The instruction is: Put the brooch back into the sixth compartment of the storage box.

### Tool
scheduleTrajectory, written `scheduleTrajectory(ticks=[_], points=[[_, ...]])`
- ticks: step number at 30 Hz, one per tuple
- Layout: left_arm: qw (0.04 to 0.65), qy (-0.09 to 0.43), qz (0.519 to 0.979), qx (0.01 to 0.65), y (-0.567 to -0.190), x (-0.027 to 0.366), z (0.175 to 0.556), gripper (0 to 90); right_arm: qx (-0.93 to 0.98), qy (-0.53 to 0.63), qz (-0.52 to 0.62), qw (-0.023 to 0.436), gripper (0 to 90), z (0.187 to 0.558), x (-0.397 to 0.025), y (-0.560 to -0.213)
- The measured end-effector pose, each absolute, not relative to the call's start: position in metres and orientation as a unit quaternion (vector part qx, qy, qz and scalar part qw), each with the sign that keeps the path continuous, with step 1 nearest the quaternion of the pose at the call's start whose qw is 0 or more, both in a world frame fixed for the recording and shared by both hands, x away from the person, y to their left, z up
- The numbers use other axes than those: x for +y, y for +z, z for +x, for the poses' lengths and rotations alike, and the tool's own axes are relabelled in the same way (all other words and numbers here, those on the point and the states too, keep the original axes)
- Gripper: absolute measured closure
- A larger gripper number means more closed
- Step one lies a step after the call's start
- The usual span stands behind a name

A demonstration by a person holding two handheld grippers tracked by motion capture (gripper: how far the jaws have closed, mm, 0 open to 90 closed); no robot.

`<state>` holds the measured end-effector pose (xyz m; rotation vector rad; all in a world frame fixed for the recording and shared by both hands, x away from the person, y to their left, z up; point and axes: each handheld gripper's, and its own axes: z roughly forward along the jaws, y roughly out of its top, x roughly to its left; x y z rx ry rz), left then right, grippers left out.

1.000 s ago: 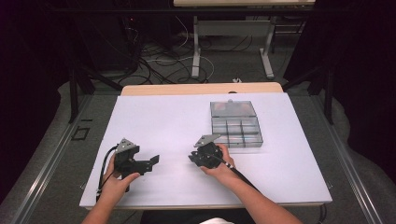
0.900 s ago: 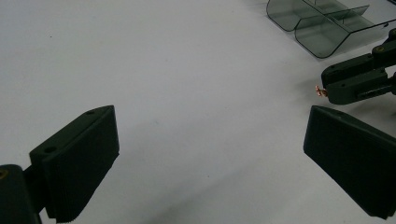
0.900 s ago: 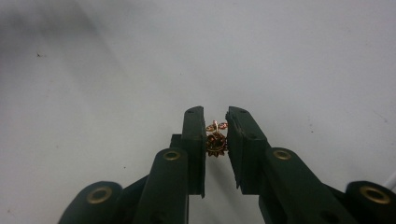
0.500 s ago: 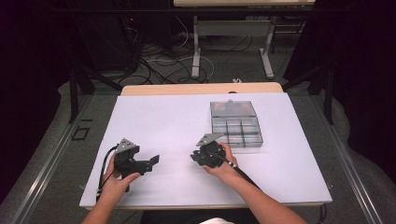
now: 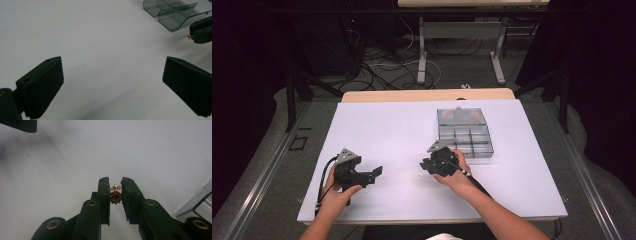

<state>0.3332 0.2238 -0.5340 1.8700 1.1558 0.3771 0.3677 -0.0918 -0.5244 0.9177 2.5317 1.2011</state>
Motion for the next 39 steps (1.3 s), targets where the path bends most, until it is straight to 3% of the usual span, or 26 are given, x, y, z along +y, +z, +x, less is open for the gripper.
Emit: scheduleTrajectory(ticks=[39], points=[[0.441,0.152,0.752,0.466,-0.534,0.224,0.333,4.0,0.829,0.4,0.373,0.118,77.7,0.389,-0.16,-0.492]])
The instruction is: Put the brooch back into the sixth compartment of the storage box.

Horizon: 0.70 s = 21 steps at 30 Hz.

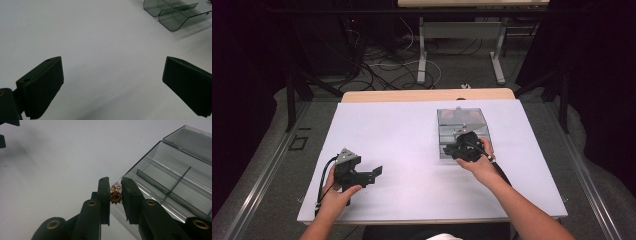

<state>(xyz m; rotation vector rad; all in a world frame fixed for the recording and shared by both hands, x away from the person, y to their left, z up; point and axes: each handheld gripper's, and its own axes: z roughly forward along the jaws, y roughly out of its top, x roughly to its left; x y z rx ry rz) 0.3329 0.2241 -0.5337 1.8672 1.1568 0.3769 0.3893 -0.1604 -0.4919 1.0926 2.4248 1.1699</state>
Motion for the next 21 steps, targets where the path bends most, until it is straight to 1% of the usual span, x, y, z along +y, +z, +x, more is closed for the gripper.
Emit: scheduleTrajectory(ticks=[21], points=[[0.44,0.15,0.751,0.468,-0.534,0.224,0.333,4.2,0.815,0.38,0.412,0.149,77.7,0.403,-0.205,-0.483]])
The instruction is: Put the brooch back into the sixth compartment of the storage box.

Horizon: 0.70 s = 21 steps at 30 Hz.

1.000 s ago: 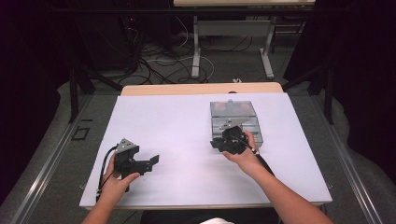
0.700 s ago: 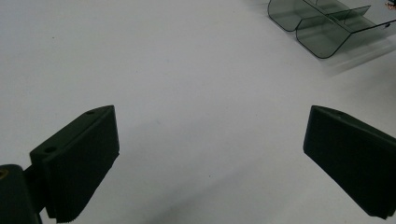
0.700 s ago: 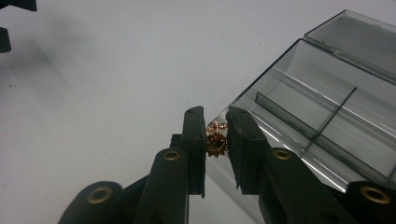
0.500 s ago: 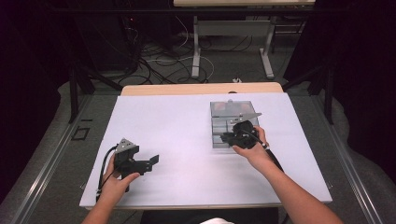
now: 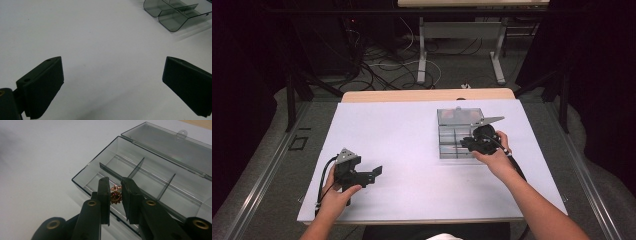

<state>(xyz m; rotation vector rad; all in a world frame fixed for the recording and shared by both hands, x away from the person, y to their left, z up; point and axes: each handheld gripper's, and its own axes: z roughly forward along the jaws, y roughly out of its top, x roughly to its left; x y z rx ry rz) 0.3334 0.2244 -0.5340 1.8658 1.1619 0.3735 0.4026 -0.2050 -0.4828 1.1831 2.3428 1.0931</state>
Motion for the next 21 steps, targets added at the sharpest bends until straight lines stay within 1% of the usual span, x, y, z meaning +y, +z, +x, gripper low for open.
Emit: scheduleTrajectory(ticks=[8,21], points=[[0.44,0.15,0.751,0.468,-0.534,0.224,0.334,4.2,0.812,0.371,0.423,0.158,77.7,0.409,-0.219,-0.481],[0.44,0.149,0.75,0.47,-0.535,0.224,0.334,4.2,0.806,0.357,0.446,0.156,77.7,0.415,-0.236,-0.481]])
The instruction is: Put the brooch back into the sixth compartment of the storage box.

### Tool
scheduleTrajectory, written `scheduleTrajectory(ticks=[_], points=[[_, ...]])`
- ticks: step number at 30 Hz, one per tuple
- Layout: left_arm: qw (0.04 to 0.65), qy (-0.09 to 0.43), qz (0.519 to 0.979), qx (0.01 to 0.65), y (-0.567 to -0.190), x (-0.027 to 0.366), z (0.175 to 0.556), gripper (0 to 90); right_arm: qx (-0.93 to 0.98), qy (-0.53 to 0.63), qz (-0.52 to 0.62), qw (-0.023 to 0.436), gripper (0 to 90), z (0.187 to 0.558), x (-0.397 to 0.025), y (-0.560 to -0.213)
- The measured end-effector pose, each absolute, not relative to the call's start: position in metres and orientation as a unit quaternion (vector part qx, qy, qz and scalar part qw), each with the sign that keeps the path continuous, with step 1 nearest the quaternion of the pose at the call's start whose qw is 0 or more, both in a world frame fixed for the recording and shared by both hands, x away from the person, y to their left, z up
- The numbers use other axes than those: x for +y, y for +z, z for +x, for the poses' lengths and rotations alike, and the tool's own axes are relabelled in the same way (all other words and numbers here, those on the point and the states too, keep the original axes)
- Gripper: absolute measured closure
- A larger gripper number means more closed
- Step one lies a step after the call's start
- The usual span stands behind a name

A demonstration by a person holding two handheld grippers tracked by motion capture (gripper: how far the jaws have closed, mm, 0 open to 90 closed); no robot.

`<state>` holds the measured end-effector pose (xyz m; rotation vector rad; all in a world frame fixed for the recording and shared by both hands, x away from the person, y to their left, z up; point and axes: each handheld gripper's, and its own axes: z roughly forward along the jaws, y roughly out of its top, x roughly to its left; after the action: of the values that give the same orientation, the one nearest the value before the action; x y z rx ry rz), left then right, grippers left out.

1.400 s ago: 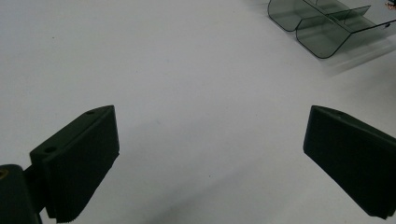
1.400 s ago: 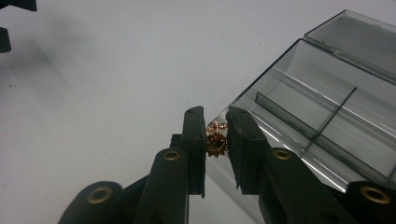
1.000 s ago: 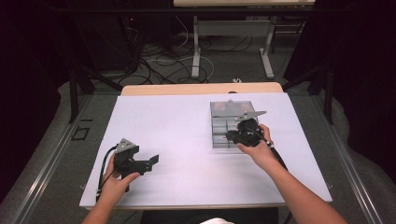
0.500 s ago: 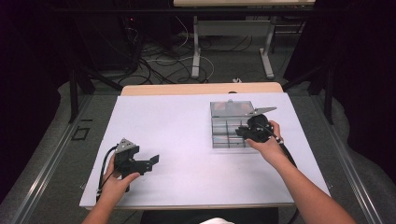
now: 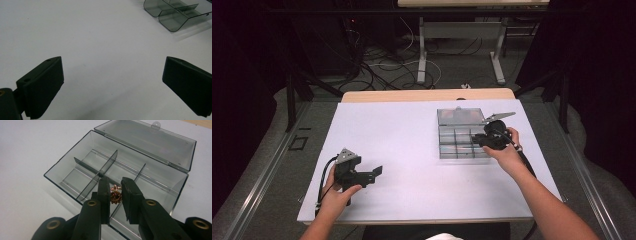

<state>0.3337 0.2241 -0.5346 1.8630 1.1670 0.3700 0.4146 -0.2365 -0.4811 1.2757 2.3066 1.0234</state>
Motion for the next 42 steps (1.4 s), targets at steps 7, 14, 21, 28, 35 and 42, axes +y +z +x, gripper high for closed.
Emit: scheduleTrajectory(ticks=[7,14,21,28,35,42], points=[[0.44,0.149,0.75,0.47,-0.535,0.224,0.334,4.2,0.807,0.352,0.448,0.157,77.7,0.417,-0.242,-0.483],[0.44,0.149,0.75,0.47,-0.535,0.224,0.334,4.2,0.805,0.343,0.459,0.15,77.7,0.418,-0.246,-0.483],[0.441,0.148,0.75,0.47,-0.535,0.224,0.334,4.2,0.803,0.338,0.469,0.146,77.7,0.42,-0.252,-0.485],[0.441,0.148,0.75,0.47,-0.535,0.224,0.334,4.2,0.802,0.332,0.477,0.139,77.7,0.422,-0.258,-0.489],[0.44,0.149,0.75,0.47,-0.535,0.224,0.334,4.2,0.797,0.328,0.489,0.134,77.7,0.422,-0.262,-0.492],[0.439,0.148,0.751,0.47,-0.535,0.224,0.334,4.2,0.795,0.326,0.495,0.125,77.7,0.422,-0.263,-0.498]])
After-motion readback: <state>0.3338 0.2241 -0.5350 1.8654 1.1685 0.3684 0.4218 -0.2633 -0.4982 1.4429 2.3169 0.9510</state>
